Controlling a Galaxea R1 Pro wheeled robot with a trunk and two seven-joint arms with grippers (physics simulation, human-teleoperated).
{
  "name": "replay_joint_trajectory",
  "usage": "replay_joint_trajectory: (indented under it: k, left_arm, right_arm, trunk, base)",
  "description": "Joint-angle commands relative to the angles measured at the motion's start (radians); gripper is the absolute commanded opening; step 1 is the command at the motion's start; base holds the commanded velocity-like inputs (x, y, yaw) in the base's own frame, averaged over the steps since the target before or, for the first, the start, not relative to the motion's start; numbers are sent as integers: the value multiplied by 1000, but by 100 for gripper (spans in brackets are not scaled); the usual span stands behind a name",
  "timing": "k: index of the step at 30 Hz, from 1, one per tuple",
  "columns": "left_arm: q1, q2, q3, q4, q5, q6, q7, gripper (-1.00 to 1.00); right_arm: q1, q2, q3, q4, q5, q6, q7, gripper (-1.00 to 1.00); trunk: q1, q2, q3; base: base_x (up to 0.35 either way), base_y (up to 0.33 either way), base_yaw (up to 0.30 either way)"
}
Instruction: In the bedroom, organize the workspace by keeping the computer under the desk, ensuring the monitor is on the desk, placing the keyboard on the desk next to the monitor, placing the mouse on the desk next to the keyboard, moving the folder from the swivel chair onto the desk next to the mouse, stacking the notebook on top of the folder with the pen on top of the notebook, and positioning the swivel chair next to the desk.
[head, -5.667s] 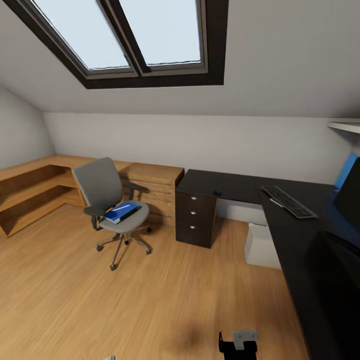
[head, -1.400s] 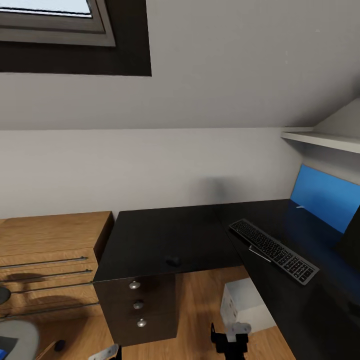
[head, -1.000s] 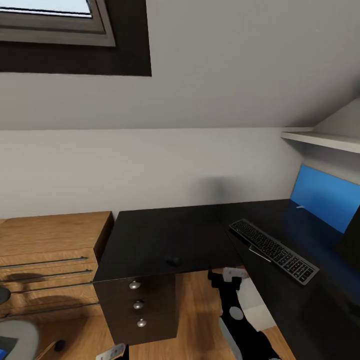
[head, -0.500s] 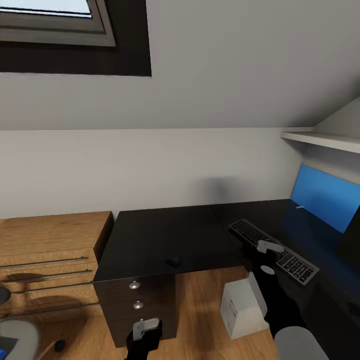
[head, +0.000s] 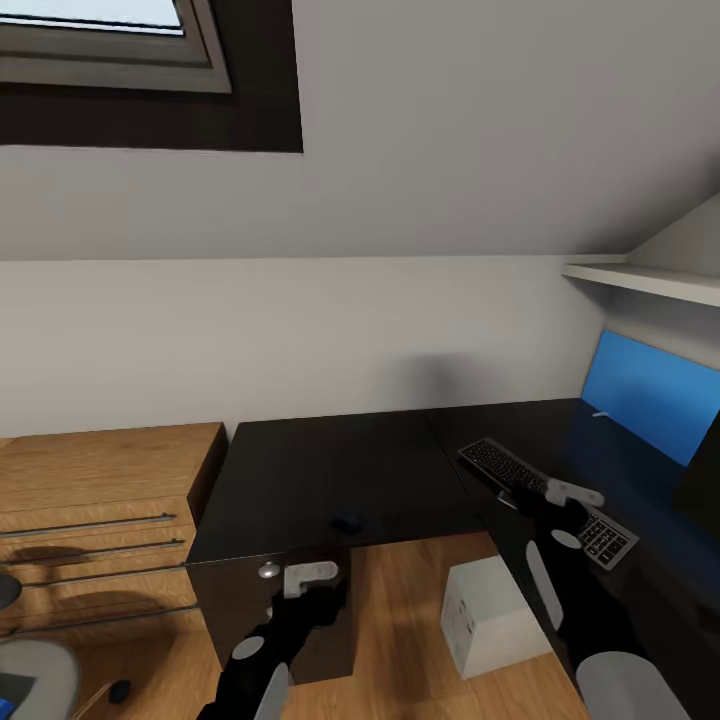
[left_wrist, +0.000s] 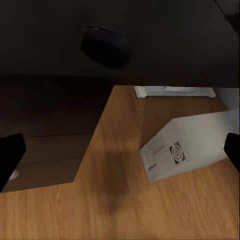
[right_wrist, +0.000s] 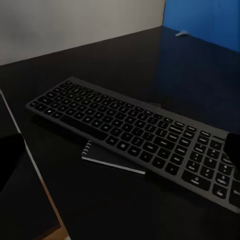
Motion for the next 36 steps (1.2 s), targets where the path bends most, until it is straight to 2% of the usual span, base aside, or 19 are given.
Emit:
replay_joint_trajectory:
  k: [1,3,5,6,9,11,13,15,17,19,22,26,31,36]
  left_arm:
    - [10,1,-3,-63,11,59,10,100]
    - [17,2,-3,-110,12,106,10,100]
    - [25,2,-2,-185,16,180,11,100]
    - [25,2,-2,-196,20,188,11,100]
    - [28,3,6,-268,68,232,12,100]
    - [29,4,39,-298,101,268,13,100]
    - [30,4,107,-318,133,320,13,100]
    - [30,5,133,-322,142,337,13,100]
    - [30,16,186,-323,149,355,12,100]
    - [30,27,207,-323,151,358,11,100]
    - [30,58,238,-324,155,360,7,100]
    - [30,77,243,-324,156,359,6,100]
    - [30,80,243,-323,157,359,5,100]
    - [30,80,243,-323,157,358,4,100]
  right_arm:
    - [-1,-1,-1,-2,-4,8,-4,100]
    - [-1,-2,-5,-1,-4,13,-4,100]
    - [-1,-3,-15,5,-4,31,-4,100]
    - [-1,-2,-17,8,-4,33,-4,100]
    - [-1,-2,-27,28,-4,37,-4,100]
    - [-1,-2,-39,30,-7,36,-3,100]
    - [-1,0,-71,31,-21,36,-1,100]
    - [-1,1,-82,31,-28,35,0,100]
    - [-1,5,-96,30,-36,32,1,100]
    - [-1,6,-98,29,-38,31,1,100]
    - [0,6,-101,18,-39,31,1,100]
    - [1,6,-100,8,-39,31,2,100]
    - [1,7,-100,6,-40,32,3,100]
    - [1,10,-100,-1,-41,33,2,100]
  trunk:
    - [0,-1,-1]
    - [0,-1,-1]
    - [0,-1,-1]
    - [0,-1,-1]
    - [0,-1,-1]
    - [0,-1,-1]
    - [0,-1,-1]
    - [0,-1,-1]
    - [0,-1,-1]
    - [0,-1,-1]
    - [0,-1,-1]
    - [0,-1,-1]
    - [0,-1,-1]
    - [0,-1,-1]
  base:
    - [0,0,0]
    - [0,0,0]
    - [0,0,0]
    - [0,0,0]
    - [0,0,0]
    - [0,0,0]
    - [0,0,0]
    - [0,0,0]
    - [0,0,0]
    - [0,0,0]
    - [0,0,0]
    - [0,0,0]
    - [20,0,0]
    - [239,0,0]
